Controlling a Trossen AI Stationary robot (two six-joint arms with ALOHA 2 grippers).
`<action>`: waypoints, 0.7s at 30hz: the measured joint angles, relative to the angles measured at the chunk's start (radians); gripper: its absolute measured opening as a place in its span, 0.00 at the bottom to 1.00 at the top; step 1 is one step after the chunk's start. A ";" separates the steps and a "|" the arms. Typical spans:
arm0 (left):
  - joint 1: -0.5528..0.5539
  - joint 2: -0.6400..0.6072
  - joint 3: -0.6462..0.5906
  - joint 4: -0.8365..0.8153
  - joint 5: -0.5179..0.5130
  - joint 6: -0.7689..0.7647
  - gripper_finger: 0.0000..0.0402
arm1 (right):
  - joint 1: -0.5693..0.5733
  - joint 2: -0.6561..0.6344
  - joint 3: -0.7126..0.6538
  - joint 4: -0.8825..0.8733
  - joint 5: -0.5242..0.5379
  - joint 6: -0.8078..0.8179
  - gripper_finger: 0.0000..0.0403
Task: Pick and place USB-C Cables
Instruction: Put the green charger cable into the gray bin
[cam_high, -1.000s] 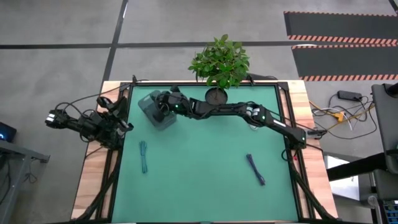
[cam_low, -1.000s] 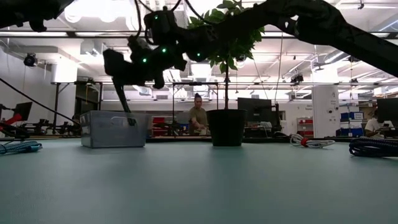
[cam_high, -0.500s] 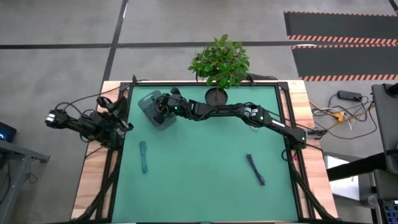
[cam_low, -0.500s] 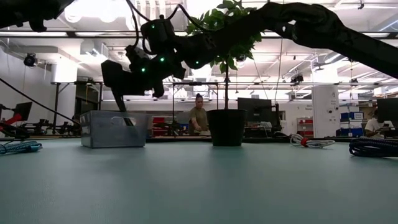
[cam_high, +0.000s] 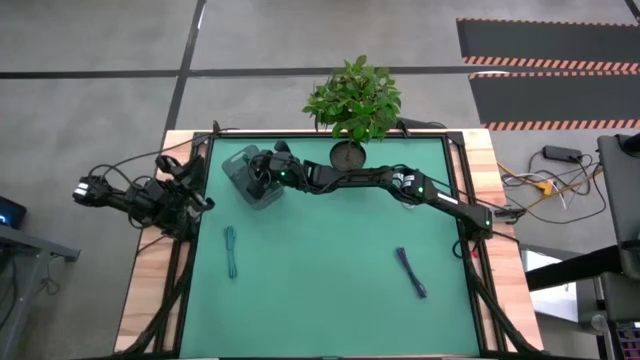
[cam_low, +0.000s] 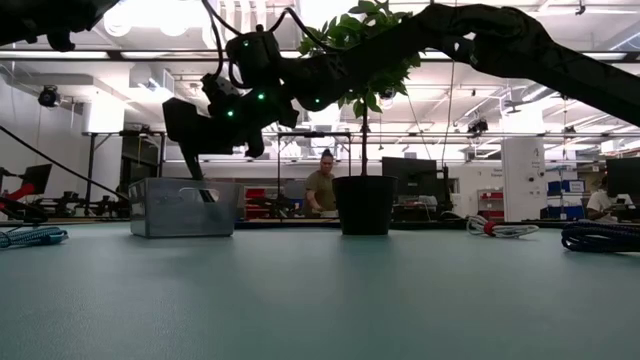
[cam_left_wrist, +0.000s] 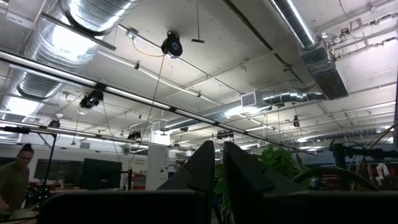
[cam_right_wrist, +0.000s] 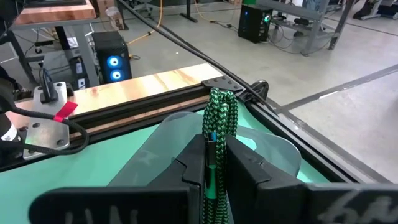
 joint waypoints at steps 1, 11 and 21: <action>0.000 0.000 0.000 0.000 0.000 0.000 0.05 | 0.000 0.000 0.000 0.000 0.000 0.000 0.07; 0.000 0.000 0.000 0.000 0.000 0.000 0.05 | 0.000 0.000 0.000 -0.002 0.000 -0.004 0.07; 0.000 0.000 0.000 0.000 0.000 0.000 0.05 | 0.000 0.000 0.000 -0.002 0.000 -0.012 0.07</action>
